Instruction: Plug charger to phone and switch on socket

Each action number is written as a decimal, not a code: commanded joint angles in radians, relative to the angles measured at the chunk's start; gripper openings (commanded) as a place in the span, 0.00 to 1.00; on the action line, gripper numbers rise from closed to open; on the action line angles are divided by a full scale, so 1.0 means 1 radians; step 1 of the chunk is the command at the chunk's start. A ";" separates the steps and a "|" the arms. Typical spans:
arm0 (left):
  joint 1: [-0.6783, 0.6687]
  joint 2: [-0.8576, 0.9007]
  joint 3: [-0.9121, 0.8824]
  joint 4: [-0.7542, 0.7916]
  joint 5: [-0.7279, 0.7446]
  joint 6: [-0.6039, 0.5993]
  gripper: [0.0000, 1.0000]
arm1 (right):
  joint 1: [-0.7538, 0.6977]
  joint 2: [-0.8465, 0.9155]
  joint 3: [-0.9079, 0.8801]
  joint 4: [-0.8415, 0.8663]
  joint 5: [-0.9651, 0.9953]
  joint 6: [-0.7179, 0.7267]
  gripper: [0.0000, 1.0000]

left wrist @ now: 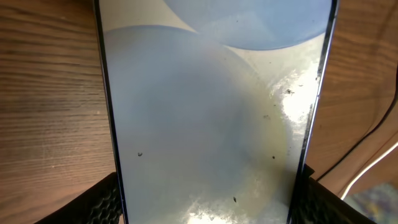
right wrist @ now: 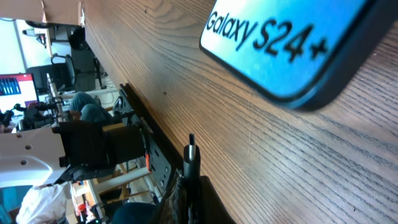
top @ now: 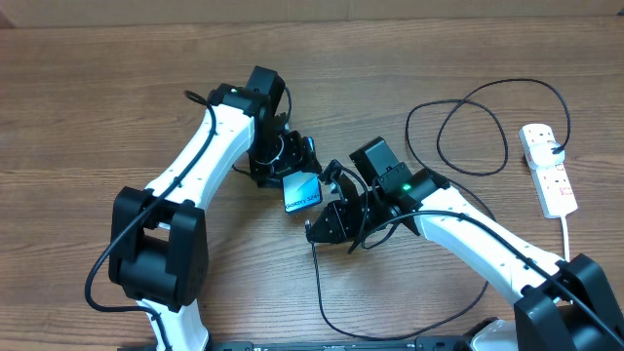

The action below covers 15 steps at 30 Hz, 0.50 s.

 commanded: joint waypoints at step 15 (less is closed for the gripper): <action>-0.014 -0.029 0.002 0.027 0.095 0.117 0.04 | 0.003 -0.006 0.014 0.047 0.054 0.123 0.04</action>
